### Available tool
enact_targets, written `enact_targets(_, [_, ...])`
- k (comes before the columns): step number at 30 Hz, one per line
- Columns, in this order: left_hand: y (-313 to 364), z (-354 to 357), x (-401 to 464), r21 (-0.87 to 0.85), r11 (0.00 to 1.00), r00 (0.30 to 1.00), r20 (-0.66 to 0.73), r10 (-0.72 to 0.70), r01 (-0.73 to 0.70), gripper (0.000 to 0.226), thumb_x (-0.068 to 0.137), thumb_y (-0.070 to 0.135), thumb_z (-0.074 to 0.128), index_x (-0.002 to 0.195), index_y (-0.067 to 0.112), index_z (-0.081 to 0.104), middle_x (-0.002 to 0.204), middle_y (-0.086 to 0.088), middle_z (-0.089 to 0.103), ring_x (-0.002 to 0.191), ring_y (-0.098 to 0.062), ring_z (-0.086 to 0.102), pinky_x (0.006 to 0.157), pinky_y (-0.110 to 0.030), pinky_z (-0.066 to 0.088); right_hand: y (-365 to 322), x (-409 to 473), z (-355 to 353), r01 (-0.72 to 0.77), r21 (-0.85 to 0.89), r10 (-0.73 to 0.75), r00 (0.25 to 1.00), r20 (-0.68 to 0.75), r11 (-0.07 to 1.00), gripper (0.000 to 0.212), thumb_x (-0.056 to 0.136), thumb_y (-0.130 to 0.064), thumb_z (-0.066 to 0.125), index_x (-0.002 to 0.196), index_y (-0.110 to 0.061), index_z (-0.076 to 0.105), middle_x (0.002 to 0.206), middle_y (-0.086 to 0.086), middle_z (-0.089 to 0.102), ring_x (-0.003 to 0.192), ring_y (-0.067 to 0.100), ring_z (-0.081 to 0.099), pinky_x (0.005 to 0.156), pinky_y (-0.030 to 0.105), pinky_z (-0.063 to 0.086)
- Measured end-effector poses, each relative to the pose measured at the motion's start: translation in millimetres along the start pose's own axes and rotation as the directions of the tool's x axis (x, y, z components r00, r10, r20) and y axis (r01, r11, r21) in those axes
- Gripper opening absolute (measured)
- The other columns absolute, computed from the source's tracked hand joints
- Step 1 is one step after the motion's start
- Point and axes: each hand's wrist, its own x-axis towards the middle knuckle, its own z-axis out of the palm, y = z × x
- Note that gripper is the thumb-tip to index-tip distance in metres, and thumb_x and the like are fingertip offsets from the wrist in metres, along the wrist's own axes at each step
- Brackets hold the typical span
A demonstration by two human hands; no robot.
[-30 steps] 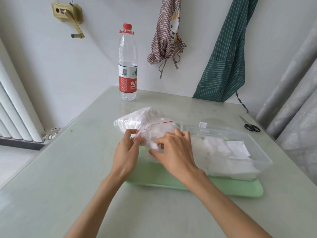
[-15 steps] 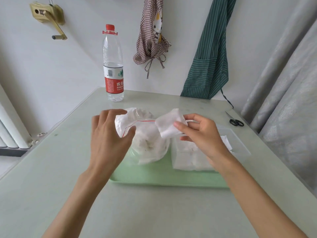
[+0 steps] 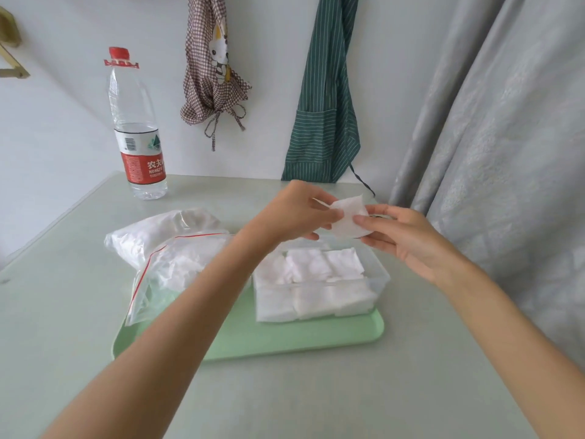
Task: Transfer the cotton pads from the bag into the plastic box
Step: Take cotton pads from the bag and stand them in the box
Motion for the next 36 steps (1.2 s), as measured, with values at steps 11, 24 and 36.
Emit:
enact_targets(11, [-51, 48, 63, 0.221, 0.916, 0.934, 0.047, -0.353, 0.335, 0.02, 0.087, 0.004, 0.058, 0.104, -0.002, 0.065, 0.066, -0.003, 0.06, 0.076, -0.021, 0.061, 0.053, -0.019, 0.053, 43, 42, -30, 0.068, -0.723, -0.172, 0.983, -0.071, 0.687, 0.017, 0.073, -0.024, 0.078, 0.084, -0.028, 0.066, 0.097, -0.001, 0.058, 0.08, 0.009, 0.049, 0.074, 0.025, 0.037])
enact_targets(24, [-56, 56, 48, 0.861, 0.483, 0.97, 0.049, 0.236, -0.161, 0.025, 0.086, 0.037, 0.065, 0.11, 0.031, 0.065, 0.109, 0.01, 0.064, 0.111, -0.015, 0.05, 0.071, -0.027, 0.034, 46, 52, -11, 0.16, -0.947, -0.048, 0.987, 0.153, 0.28, 0.035, 0.075, -0.032, 0.077, 0.108, -0.036, 0.067, 0.134, 0.002, 0.042, 0.129, 0.022, 0.035, 0.096, 0.033, 0.036])
enact_targets(36, [-50, 35, 9, 0.943, 0.284, 0.959, 0.1, 0.264, -0.177, 0.031, 0.098, 0.025, 0.042, 0.126, 0.025, 0.056, 0.126, 0.001, 0.054, 0.117, -0.019, 0.043, 0.083, -0.029, 0.035, 45, 46, 1, 0.087, -0.963, -0.002, 0.996, 0.089, 0.254, 0.03, 0.082, -0.025, 0.066, 0.108, -0.038, 0.064, 0.129, -0.003, 0.047, 0.126, 0.019, 0.039, 0.088, 0.031, 0.038])
